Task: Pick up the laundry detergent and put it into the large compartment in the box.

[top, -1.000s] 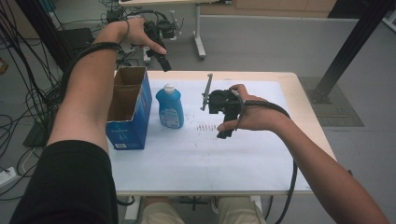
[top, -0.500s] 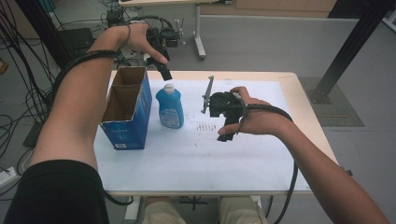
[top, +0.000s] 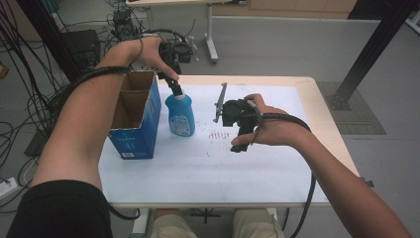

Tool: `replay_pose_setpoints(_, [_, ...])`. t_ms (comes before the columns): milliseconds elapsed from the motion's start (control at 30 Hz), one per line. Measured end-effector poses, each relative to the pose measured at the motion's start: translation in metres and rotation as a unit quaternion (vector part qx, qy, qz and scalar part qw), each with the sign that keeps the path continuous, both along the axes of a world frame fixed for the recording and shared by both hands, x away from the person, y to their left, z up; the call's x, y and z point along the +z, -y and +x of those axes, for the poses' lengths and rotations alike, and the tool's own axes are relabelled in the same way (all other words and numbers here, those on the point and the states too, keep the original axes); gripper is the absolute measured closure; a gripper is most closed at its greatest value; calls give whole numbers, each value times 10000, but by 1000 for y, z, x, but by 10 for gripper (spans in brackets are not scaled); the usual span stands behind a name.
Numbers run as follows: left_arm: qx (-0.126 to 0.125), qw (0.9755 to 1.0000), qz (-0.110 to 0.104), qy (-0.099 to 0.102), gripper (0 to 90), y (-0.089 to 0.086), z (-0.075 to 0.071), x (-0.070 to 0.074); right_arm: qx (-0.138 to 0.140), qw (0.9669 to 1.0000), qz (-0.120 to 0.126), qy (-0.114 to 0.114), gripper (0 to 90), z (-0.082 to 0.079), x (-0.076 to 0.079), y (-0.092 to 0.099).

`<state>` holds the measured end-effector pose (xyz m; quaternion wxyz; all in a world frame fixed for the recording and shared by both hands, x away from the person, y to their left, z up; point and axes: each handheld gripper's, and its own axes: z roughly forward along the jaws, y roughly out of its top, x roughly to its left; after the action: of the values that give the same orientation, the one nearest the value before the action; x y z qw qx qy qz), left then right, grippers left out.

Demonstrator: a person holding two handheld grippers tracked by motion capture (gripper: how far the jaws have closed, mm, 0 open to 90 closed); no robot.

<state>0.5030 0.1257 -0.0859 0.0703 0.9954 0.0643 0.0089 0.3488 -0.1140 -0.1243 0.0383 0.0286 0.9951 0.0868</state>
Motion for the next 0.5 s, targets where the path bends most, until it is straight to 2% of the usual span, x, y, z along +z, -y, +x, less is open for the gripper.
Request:
replay_pose_setpoints(233, [-77, 9999, 109, -11, 77, 8, 1, -14, -10, 10000, -8, -40, 57, 1, -2, 1])
replay_pose_setpoints(367, [-109, 9995, 291, 9, 75, 13, 1, -23, -52, 10000, -12, -60, 57, 2, -3, 2])
replay_pose_setpoints(500, [-121, 9996, 244, -1, 74, 13, 3, -30, -22, 10000, 8, -49, 57, 3, -6, 3])
